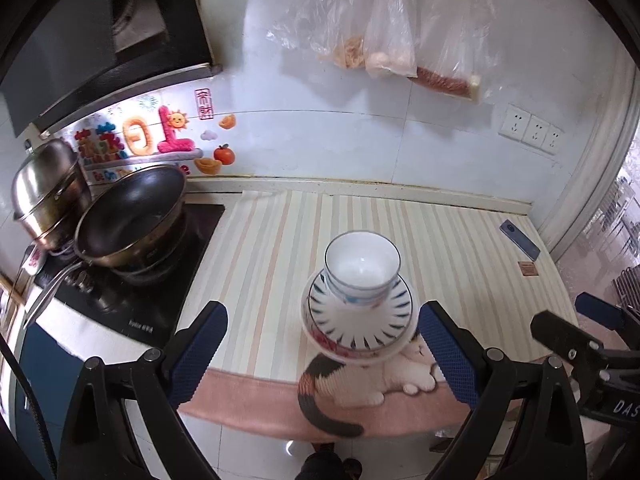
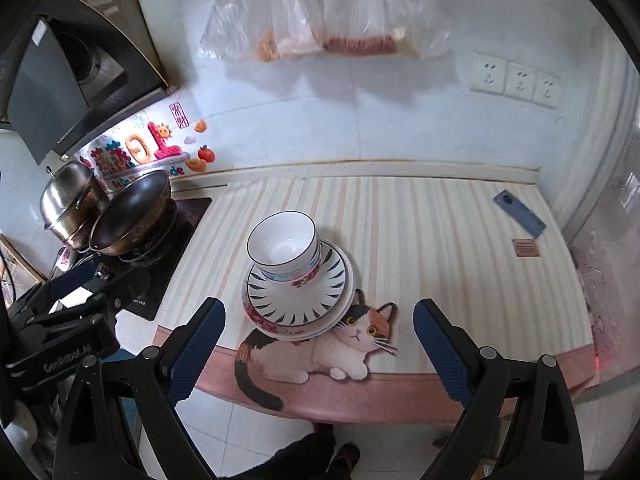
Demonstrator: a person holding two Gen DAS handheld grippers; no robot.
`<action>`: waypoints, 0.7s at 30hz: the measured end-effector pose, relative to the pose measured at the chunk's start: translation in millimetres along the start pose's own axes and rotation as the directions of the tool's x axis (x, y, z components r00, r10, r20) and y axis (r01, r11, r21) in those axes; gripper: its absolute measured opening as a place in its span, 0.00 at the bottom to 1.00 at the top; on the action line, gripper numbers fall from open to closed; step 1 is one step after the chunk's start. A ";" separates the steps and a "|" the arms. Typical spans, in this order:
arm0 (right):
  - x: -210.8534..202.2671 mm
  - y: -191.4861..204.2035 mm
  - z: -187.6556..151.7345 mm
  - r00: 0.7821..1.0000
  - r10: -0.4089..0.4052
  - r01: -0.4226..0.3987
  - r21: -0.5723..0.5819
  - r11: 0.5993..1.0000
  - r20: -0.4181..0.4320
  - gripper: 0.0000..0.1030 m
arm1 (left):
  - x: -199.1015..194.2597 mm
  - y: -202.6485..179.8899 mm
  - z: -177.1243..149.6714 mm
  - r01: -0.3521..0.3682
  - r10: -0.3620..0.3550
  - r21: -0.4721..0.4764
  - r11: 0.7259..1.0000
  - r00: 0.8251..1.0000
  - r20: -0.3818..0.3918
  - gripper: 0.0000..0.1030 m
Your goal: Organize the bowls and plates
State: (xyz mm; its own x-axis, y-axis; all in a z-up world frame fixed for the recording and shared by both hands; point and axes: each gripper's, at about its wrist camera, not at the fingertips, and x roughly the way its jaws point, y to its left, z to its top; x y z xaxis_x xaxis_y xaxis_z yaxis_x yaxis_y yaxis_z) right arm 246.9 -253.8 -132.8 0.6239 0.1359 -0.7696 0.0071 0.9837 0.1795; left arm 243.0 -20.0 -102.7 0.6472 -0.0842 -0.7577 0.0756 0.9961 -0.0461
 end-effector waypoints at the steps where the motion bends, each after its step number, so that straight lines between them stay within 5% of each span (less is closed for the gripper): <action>1: -10.0 0.9 -5.7 1.000 0.003 -0.003 0.004 1.000 0.009 0.94 | -8.8 -0.4 -5.4 -0.001 0.001 -0.002 1.000 1.000 0.007 0.96; 21: -181.2 61.5 -131.9 0.987 -0.068 0.063 0.040 0.997 0.146 0.95 | -174.7 27.2 -93.1 -0.012 0.002 0.051 0.999 0.981 0.195 0.96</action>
State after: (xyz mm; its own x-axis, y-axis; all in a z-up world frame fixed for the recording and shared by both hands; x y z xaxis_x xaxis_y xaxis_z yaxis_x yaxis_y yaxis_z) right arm 31.2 -202.5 -63.1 0.7292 0.0500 -0.6825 0.0778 0.9848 0.1552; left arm 61.3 24.3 -32.1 0.7826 -0.0858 -0.6165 0.1062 0.9943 -0.0036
